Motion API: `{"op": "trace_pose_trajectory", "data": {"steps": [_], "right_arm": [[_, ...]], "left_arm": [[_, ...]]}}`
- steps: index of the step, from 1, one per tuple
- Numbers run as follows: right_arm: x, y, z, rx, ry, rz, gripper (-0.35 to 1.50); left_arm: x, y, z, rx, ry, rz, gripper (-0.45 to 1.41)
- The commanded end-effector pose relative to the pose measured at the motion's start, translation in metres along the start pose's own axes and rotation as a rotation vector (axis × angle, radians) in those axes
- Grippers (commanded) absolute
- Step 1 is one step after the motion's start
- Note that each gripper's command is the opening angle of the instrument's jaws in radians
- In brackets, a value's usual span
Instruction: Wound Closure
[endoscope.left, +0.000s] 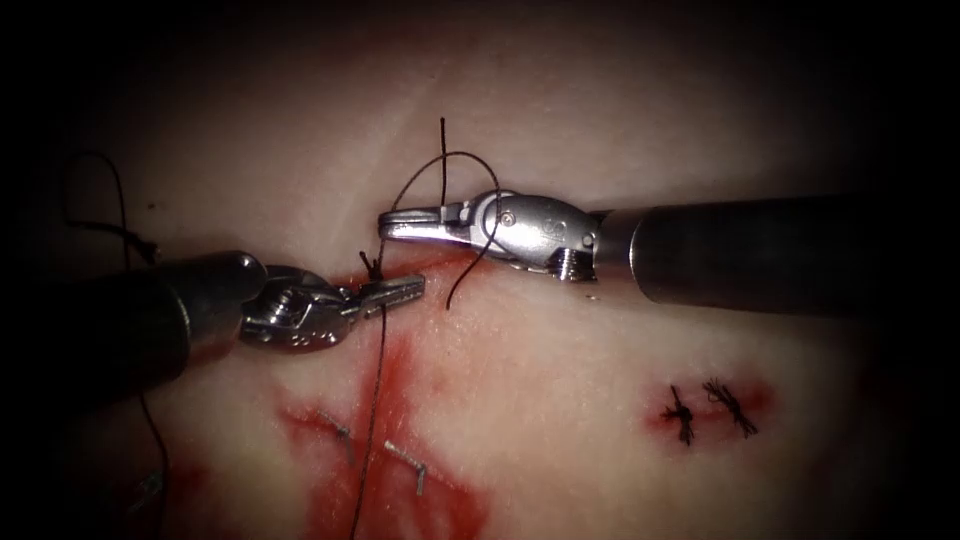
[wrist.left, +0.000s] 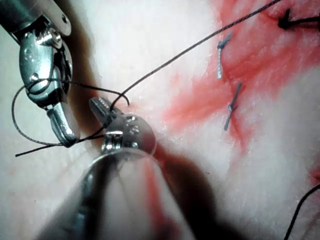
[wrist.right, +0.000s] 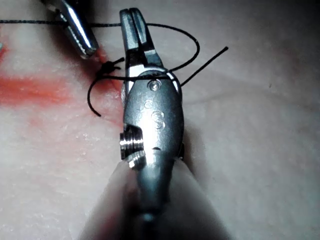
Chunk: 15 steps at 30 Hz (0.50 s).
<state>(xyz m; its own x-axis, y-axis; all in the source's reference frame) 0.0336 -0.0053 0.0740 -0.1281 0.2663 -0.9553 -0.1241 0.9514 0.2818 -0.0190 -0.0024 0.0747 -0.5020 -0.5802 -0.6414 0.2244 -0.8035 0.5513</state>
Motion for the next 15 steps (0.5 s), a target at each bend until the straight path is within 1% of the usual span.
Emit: {"op": "trace_pose_trajectory", "data": {"steps": [1,4,7,10,13,14,15], "right_arm": [[-0.0008,-0.0001,0.0009,-0.01,-0.005,-0.001,-0.35],[-0.001,0.0,0.0014,-0.031,-0.014,-0.004,-0.35],[-0.0011,-0.0002,0.0017,-0.039,-0.004,0.001,-0.35],[-0.0011,-0.0003,0.0021,-0.043,-0.005,0.001,-0.15],[-0.0012,-0.0002,0.0024,-0.063,-0.007,0.006,0.41],[-0.0012,-0.0002,0.0025,-0.076,-0.013,0.006,0.68],[-0.0013,-0.0001,0.0026,-0.089,-0.018,0.005,0.83]], "left_arm": [[0.0002,0.0002,0.0006,-0.004,0.0,0.0,-0.45],[0.0015,0.0009,0.0008,-0.026,-0.005,-0.008,-0.45],[0.0029,0.0012,0.0015,-0.044,-0.007,-0.009,-0.45],[0.0038,0.001,0.0023,-0.052,0.004,-0.009,-0.45],[0.0044,0.001,0.0027,-0.058,0.016,-0.004,-0.45],[0.0046,0.001,0.0027,-0.061,0.021,-0.002,-0.45],[0.0046,0.001,0.0027,-0.062,0.026,0.0,-0.45]]}}
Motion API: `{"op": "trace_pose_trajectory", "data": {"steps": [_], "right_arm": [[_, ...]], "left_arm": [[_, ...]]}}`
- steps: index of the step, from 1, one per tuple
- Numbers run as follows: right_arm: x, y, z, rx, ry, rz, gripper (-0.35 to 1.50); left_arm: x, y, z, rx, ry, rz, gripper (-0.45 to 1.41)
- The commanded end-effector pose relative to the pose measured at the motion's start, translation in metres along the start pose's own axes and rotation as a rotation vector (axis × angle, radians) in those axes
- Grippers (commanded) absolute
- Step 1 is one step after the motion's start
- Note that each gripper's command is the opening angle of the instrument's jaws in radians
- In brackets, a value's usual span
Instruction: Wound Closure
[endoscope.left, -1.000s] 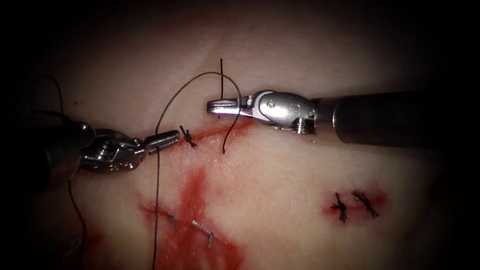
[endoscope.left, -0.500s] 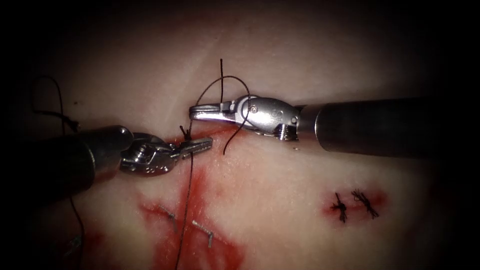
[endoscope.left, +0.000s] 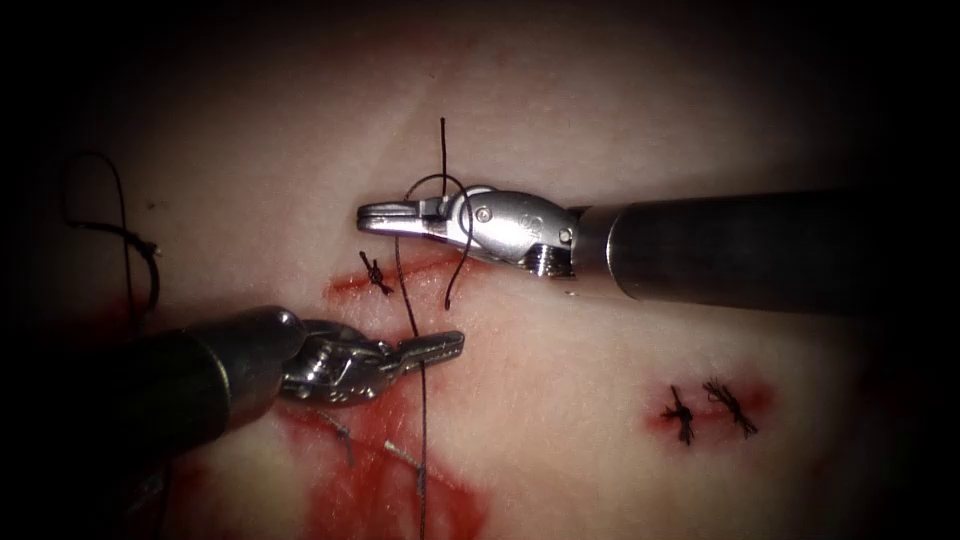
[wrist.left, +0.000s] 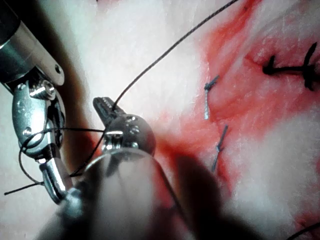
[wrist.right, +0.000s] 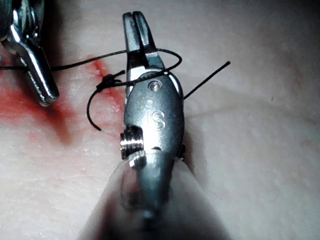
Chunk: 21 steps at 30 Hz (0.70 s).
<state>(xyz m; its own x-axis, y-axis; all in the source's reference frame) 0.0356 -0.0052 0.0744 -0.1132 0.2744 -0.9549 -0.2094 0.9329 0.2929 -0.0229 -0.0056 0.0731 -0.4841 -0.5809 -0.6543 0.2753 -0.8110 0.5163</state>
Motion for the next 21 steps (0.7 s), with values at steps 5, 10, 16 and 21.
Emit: {"op": "trace_pose_trajectory", "data": {"steps": [5,10,16,21], "right_arm": [[-0.0019,-0.0006,0.0006,0.006,-0.048,-0.02,1.03],[-0.0044,-0.0016,0.0006,0.008,-0.079,0.005,1.01],[-0.0053,-0.0015,0.0006,-0.001,-0.095,0.01,1.03],[-0.0058,-0.0023,0.0002,0.034,-0.145,0.004,1.03]], "left_arm": [[0.0001,-0.0001,-0.0004,-0.005,-0.001,-0.008,-0.45],[0.001,-0.0005,-0.0012,-0.008,0.002,-0.015,-0.45],[0.0033,-0.0005,-0.0007,-0.038,-0.005,-0.019,-0.45],[0.0033,-0.0025,-0.0021,-0.134,0.04,-0.029,-0.45]]}}
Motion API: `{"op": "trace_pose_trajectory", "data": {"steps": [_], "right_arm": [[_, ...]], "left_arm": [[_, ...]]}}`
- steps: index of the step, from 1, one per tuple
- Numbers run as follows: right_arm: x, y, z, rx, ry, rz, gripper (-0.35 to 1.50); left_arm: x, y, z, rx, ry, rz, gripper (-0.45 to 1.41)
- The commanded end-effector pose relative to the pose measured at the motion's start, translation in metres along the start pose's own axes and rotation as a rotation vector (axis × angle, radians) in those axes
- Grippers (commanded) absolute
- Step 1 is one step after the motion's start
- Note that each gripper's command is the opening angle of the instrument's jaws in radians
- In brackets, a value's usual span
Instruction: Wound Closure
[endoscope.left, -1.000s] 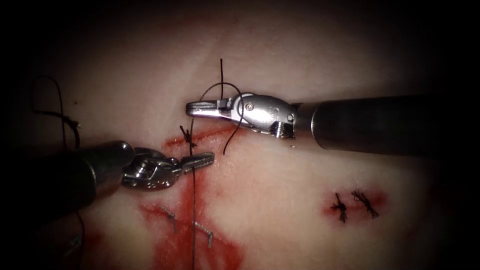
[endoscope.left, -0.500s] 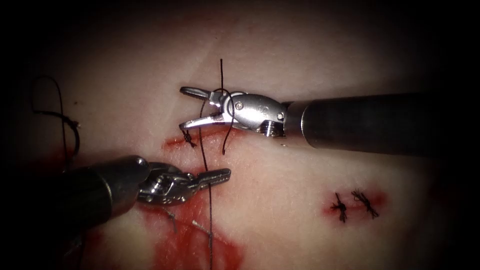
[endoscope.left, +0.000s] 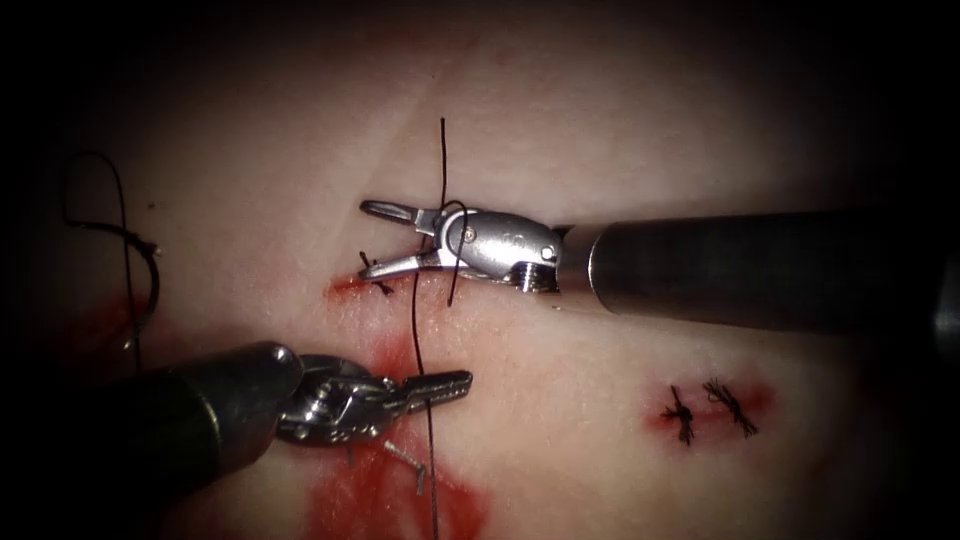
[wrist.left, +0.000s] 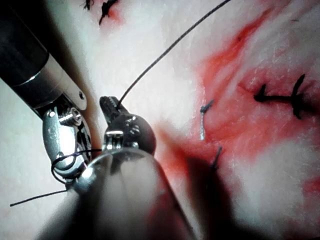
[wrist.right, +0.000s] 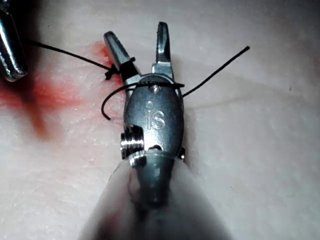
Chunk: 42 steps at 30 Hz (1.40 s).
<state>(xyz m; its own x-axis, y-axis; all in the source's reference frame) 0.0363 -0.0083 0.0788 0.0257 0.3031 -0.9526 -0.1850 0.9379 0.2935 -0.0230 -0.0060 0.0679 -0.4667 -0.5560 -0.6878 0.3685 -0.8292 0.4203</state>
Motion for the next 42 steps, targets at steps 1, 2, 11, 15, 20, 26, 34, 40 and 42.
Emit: {"op": "trace_pose_trajectory", "data": {"steps": [1,2,11,15,20,26,34,40,42], "right_arm": [[-0.0007,-0.0008,0.0004,0.026,-0.013,0.0,1.03],[-0.0008,-0.0009,0.0003,0.03,-0.019,-0.003,1.03],[-0.0013,-0.0014,-0.0003,0.062,-0.025,0.007,1.0],[-0.0013,-0.0015,-0.0004,0.079,-0.022,0.007,1.0],[-0.0012,-0.0019,-0.0004,0.108,-0.017,0.014,1.0],[-0.0012,-0.0021,-0.0006,0.144,-0.024,0.019,1.0],[-0.0013,-0.0023,-0.0011,0.191,-0.015,0.045,0.91],[-0.0014,-0.0023,-0.0012,0.218,-0.011,0.068,0.86],[-0.0013,-0.0023,-0.0014,0.227,0.013,0.099,0.83]], "left_arm": [[-0.0006,-0.0007,0.0001,-0.019,0.029,-0.002,-0.45],[-0.0011,-0.0017,-0.0008,-0.023,0.048,-0.001,-0.45],[-0.0042,-0.0078,-0.0067,0.099,0.146,0.051,-0.45],[-0.0054,-0.0093,-0.0074,0.195,0.174,0.053,-0.45],[-0.0074,-0.0102,-0.0066,0.224,0.241,0.064,-0.45],[-0.0118,-0.0113,-0.0058,0.265,0.289,0.081,-0.45],[-0.0176,-0.0093,-0.0012,0.255,0.327,0.031,-0.45],[-0.0205,-0.0067,0.0031,0.242,0.35,0.028,-0.45],[-0.0212,-0.0059,0.004,0.233,0.362,0.023,-0.45]]}}
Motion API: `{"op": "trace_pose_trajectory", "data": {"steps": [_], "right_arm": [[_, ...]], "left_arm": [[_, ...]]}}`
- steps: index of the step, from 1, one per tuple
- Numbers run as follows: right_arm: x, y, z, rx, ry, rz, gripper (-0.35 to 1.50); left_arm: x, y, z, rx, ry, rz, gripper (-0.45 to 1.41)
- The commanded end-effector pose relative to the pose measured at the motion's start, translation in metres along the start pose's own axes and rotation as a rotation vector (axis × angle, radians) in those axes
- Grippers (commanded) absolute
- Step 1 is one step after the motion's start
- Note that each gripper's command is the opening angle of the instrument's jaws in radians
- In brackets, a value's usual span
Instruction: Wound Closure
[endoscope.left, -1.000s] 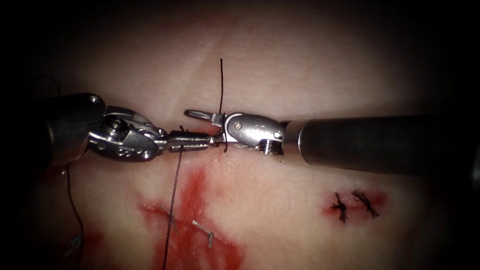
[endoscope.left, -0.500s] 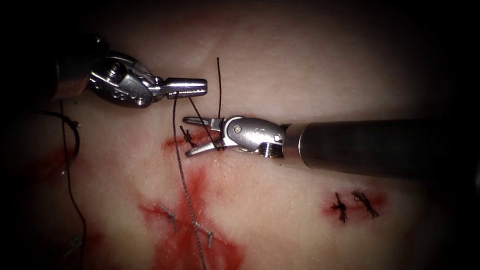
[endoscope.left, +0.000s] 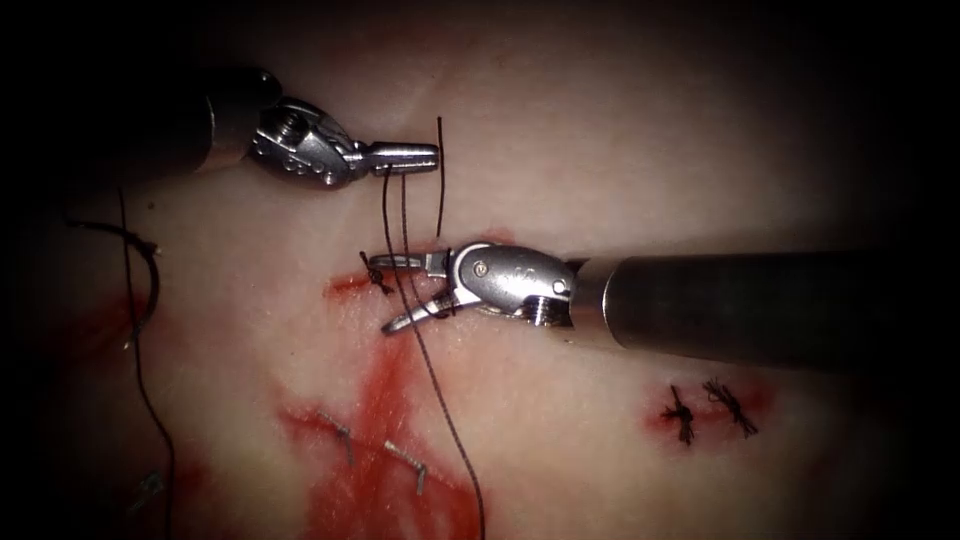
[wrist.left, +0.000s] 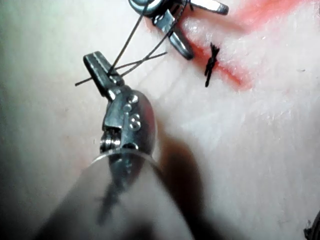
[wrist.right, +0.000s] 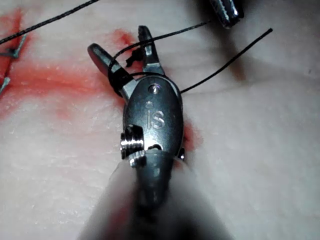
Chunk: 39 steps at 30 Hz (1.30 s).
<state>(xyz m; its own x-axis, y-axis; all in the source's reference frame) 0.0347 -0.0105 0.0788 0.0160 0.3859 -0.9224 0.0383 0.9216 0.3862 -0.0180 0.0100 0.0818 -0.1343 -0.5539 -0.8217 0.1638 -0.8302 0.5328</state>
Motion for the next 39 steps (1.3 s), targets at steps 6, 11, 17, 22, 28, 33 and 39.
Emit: {"op": "trace_pose_trajectory", "data": {"steps": [6,11,17,22,28,33,39], "right_arm": [[-0.0004,0.0,0.0003,0.018,0.122,0.075,0.81],[-0.0004,-0.0001,0.0003,0.048,0.204,0.122,0.81],[-0.0001,0.0001,0.0002,0.039,0.273,0.155,0.84],[0.0004,0.0005,-0.0007,0.027,0.322,0.183,0.86],[0.0009,0.0009,-0.0013,0.009,0.33,0.193,0.88],[0.0009,0.0011,-0.0019,0.0,0.346,0.196,0.86],[0.0009,0.0014,-0.002,-0.026,0.365,0.207,0.86]], "left_arm": [[-0.002,0.0018,0.0005,-0.022,0.028,-0.025,-0.45],[-0.0019,0.0021,0.0001,-0.026,0.038,-0.019,-0.45],[-0.0019,0.0029,0.0001,-0.028,0.035,-0.017,-0.45],[-0.0016,0.004,-0.0006,-0.03,0.026,-0.017,-0.45],[-0.0013,0.0054,-0.0019,-0.023,-0.003,-0.015,-0.45],[-0.001,0.0066,-0.0033,-0.005,-0.045,-0.011,-0.45],[-0.0005,0.0079,-0.0033,0.054,-0.092,-0.008,-0.45]]}}
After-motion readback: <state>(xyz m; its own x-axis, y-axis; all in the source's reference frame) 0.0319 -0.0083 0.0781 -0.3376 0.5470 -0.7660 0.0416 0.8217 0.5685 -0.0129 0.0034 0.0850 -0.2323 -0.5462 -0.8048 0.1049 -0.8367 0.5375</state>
